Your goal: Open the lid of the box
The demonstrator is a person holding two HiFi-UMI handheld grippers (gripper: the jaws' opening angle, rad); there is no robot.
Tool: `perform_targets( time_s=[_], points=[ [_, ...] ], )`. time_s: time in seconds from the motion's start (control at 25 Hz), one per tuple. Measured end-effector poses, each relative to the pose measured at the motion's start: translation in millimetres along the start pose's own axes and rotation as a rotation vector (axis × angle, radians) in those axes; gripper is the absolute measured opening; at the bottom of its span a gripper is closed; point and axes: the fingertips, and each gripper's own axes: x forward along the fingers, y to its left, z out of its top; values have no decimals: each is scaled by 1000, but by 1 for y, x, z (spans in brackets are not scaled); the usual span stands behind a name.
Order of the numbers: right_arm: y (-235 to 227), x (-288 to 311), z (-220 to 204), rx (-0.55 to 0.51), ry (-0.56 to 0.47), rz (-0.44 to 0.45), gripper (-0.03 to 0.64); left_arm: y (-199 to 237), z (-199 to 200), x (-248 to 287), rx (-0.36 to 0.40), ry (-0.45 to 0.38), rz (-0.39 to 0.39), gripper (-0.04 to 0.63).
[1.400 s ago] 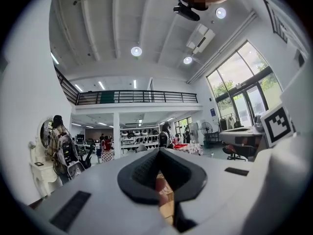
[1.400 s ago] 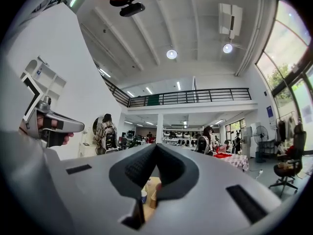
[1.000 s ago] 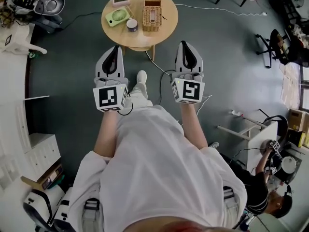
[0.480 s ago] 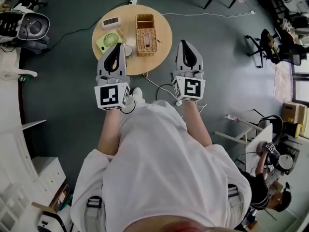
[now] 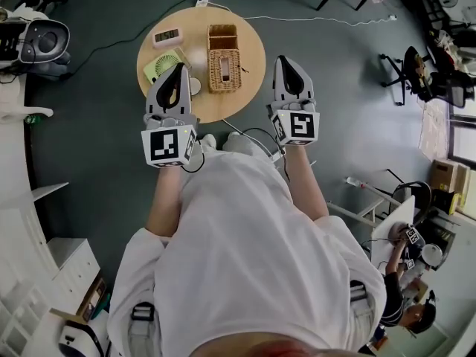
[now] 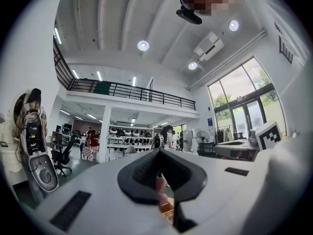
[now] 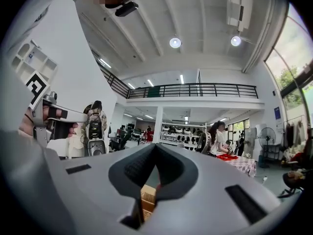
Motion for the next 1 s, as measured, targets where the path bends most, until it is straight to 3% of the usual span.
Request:
perform_targets(
  time_s=[0.4, 0.8, 1.0],
  points=[
    [-15, 36, 0, 27, -54, 188, -5, -5, 1, 35, 17, 22, 66, -3],
    [-10, 36, -42, 67, -99, 739, -1, -22, -13, 51, 34, 52, 99, -3],
    [-1, 33, -46, 23, -88, 910, 12, -20, -17, 51, 34, 55, 90, -3]
  ],
)
